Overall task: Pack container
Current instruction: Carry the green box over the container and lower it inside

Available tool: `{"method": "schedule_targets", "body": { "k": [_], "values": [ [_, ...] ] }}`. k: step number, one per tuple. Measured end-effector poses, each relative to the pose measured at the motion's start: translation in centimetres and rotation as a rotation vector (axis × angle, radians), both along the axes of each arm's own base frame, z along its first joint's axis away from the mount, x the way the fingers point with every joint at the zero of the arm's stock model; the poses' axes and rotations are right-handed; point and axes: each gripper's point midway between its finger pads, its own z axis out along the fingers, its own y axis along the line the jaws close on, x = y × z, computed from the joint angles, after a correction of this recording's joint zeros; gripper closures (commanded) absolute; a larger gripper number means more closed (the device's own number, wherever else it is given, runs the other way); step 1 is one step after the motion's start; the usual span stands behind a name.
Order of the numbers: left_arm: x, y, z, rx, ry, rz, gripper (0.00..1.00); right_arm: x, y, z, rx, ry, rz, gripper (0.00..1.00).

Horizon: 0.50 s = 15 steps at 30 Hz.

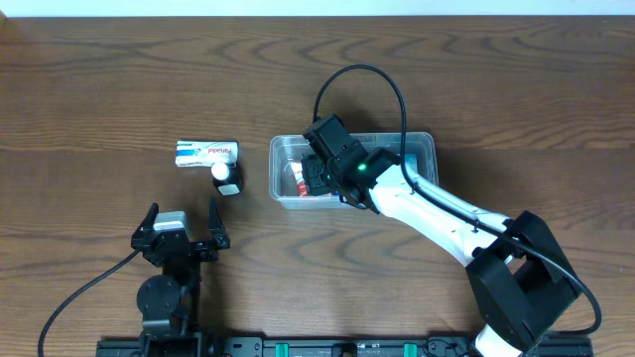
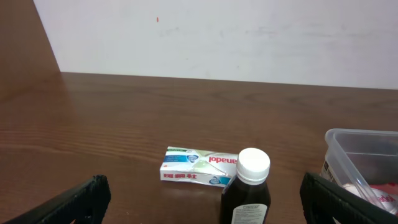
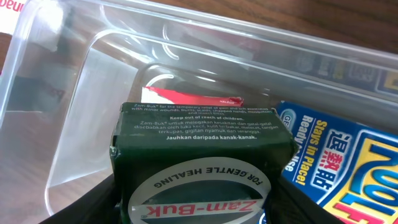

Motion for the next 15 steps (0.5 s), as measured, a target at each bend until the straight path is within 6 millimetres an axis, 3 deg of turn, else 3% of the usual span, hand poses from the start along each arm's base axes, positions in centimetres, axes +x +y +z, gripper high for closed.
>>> {"method": "schedule_targets", "body": {
  "k": [4,15],
  "values": [
    [0.0,0.0,0.0,0.0,0.0,0.0,0.02,-0.08,0.07,-0.01,0.003,0.004,-0.001,0.33],
    [0.0,0.0,0.0,0.0,0.0,0.0,0.02,-0.1,0.14,0.01,0.006,0.004,0.001,0.28]
  ]
}}
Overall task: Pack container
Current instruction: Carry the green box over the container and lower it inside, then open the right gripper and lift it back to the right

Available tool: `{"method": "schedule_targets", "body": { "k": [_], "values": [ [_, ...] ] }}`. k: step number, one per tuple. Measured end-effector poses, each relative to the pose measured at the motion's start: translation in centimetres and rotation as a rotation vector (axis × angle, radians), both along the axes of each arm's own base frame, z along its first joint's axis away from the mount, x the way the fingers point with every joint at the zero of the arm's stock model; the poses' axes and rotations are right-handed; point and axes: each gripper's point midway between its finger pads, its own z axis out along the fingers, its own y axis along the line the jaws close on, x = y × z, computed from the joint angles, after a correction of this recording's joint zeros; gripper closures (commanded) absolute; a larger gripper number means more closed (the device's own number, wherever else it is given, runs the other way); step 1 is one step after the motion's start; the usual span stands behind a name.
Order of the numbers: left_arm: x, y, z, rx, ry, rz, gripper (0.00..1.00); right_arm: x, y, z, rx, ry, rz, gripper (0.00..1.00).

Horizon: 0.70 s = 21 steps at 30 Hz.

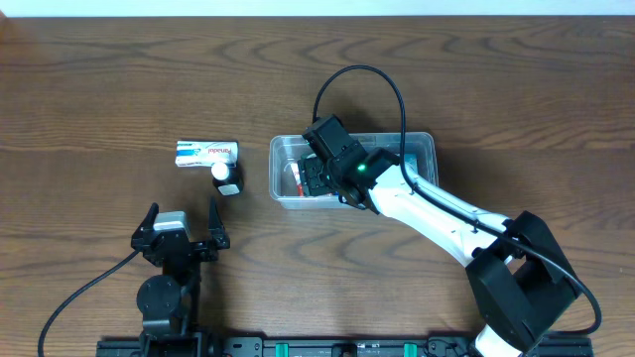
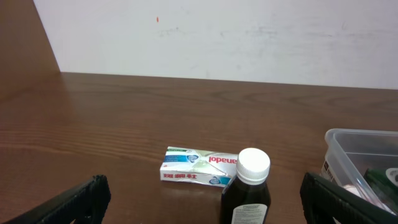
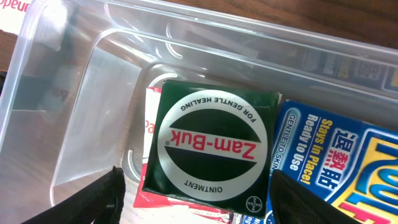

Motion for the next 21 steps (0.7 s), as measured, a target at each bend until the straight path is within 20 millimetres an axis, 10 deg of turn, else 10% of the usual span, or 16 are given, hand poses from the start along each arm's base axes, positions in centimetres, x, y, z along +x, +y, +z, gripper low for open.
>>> {"method": "schedule_targets", "body": {
  "k": [12,18,21],
  "values": [
    [0.0,0.0,0.0,0.0,0.0,0.0,0.02,-0.2,-0.1,1.0,0.008,-0.008,0.007,0.19],
    [0.0,0.0,0.0,0.0,0.0,0.0,0.02,-0.4,-2.3,8.8,0.064,-0.145,-0.034,0.05],
    [0.0,0.0,0.0,0.0,0.0,0.0,0.02,0.7,-6.7,14.4,0.066,-0.285,-0.155,0.01]
  ]
}}
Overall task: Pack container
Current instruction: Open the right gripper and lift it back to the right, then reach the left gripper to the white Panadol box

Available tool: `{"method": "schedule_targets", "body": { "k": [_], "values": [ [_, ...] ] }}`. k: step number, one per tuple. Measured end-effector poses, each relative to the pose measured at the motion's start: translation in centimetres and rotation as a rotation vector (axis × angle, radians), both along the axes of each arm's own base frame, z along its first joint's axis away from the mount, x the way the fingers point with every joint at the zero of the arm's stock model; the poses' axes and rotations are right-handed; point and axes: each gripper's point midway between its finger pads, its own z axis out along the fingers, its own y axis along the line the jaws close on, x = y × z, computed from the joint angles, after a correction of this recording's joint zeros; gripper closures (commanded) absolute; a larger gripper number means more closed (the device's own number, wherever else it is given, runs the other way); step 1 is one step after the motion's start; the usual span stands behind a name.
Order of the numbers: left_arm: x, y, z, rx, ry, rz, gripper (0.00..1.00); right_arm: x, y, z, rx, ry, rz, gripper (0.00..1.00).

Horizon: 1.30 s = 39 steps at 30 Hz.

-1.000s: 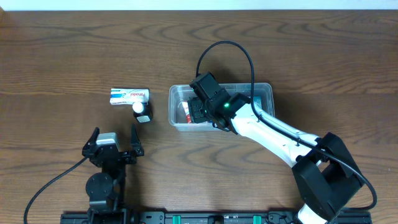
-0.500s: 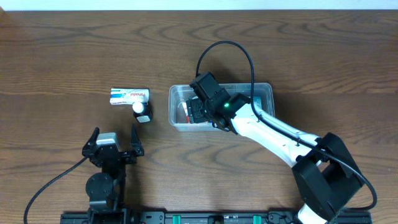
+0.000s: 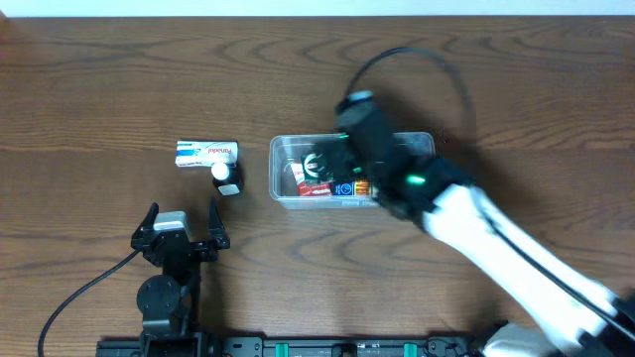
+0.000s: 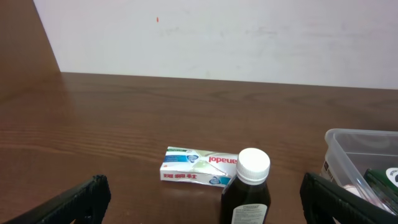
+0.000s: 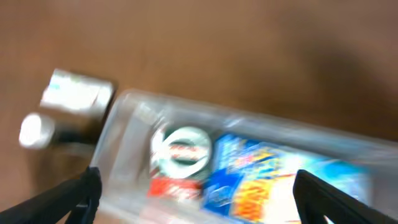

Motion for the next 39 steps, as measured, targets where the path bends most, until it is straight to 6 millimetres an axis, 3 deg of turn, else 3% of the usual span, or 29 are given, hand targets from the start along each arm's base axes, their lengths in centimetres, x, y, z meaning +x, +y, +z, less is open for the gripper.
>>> {"method": "schedule_targets", "body": {
  "k": [2,6,11,17,20,23,29,34,39],
  "values": [
    [0.0,0.0,0.0,0.0,0.0,0.0,0.02,1.2,-3.9,2.7,-0.006,-0.076,-0.119,0.01],
    [0.0,0.0,0.0,0.0,0.0,0.0,0.02,3.3,-11.6,4.8,-0.05,-0.144,-0.349,0.01],
    [0.0,0.0,0.0,0.0,0.0,0.0,0.02,4.4,-20.0,3.9,-0.074,-0.104,-0.611,0.01],
    [0.0,0.0,0.0,0.0,0.0,0.0,0.02,3.5,-28.8,1.2,-0.047,0.003,-0.91,0.01],
    [0.0,0.0,0.0,0.0,0.0,0.0,0.02,3.2,-30.8,-0.1,-0.023,0.055,-0.976,0.01],
    [0.0,0.0,0.0,0.0,0.0,0.0,0.02,3.2,-31.5,-1.4,0.008,0.102,-0.993,0.01],
    [0.0,-0.1,0.0,-0.008,-0.001,-0.007,0.02,3.8,-30.3,-3.6,0.069,0.188,-0.952,0.01],
    [0.1,-0.8,-0.3,-0.073,0.011,-0.038,0.02,4.0,-29.9,-3.9,0.09,0.201,-0.937,0.01],
    [0.2,-2.2,-2.3,-0.173,0.118,-0.099,0.02,4.0,-29.7,-3.9,0.099,0.205,-0.93,0.01]
  ]
}}
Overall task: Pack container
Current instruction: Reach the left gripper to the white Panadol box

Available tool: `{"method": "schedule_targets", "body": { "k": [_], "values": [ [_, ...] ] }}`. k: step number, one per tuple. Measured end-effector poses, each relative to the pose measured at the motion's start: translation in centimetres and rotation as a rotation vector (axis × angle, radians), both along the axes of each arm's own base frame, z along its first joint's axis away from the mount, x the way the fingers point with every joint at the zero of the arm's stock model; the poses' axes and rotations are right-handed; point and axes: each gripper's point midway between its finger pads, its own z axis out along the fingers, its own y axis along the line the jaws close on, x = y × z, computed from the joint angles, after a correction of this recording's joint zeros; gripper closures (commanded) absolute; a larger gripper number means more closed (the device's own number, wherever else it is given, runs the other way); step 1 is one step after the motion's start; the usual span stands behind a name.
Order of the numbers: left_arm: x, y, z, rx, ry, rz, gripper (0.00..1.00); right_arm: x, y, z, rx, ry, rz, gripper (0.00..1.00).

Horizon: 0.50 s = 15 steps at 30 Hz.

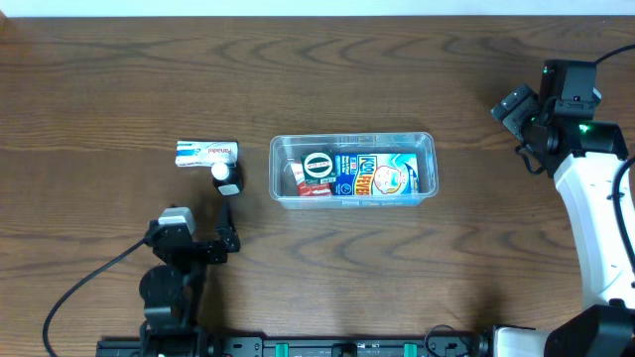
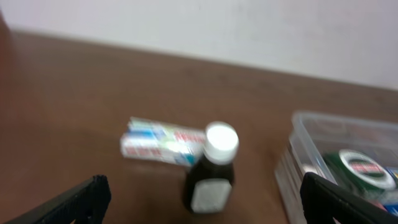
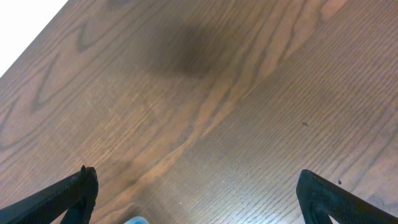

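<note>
A clear plastic container (image 1: 429, 171) stands mid-table. In it lie a green Zam-Buk box (image 1: 317, 165), a blue-and-yellow packet (image 1: 382, 177) and a red item (image 1: 314, 187). To its left are a white Panadol box (image 1: 206, 153) and a dark bottle with a white cap (image 1: 227, 177). My left gripper (image 1: 198, 226) is open just short of the bottle (image 2: 211, 168), with the Panadol box (image 2: 163, 140) behind it and the container (image 2: 305, 155) at the right. My right gripper (image 1: 518, 134) is open at the far right, over bare wood (image 3: 205, 124).
The wooden table's far edge (image 1: 298, 12) meets a white wall. A black cable (image 1: 89, 288) trails from the left arm near the front edge. The right arm's white link (image 1: 590, 218) runs along the right side.
My right gripper has gone from above the container to the far right of the table, still open. My left gripper has shifted closer to the bottle and turned somewhat right.
My right gripper first held the Zam-Buk box inside the container. Then the box lay flat there with the gripper open over it. After that the gripper was higher above the container, and now it is far right. The left arm stayed put until now.
</note>
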Motion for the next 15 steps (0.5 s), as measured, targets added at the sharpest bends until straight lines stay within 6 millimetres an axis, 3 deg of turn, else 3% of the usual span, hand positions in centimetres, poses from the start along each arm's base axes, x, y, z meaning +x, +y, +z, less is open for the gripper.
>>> {"method": "schedule_targets", "body": {
  "k": [2,4,10,15],
  "values": [
    [-0.1,-0.5,-0.6,-0.031,0.076,-0.021,0.02,0.0,0.0,0.0,0.002,0.0,0.001,0.01],
    [-0.1,-0.8,0.0,-0.051,0.138,-0.032,0.02,0.0,0.0,0.0,0.003,0.0,0.0,0.01],
    [1.3,-1.3,6.7,-0.078,0.28,-0.054,0.02,-0.1,0.0,-0.1,0.005,0.003,0.001,0.01],
    [2.0,-1.4,10.0,-0.074,0.561,-0.065,0.02,-0.1,0.0,-0.1,0.005,0.004,0.001,0.01]
  ]
}}
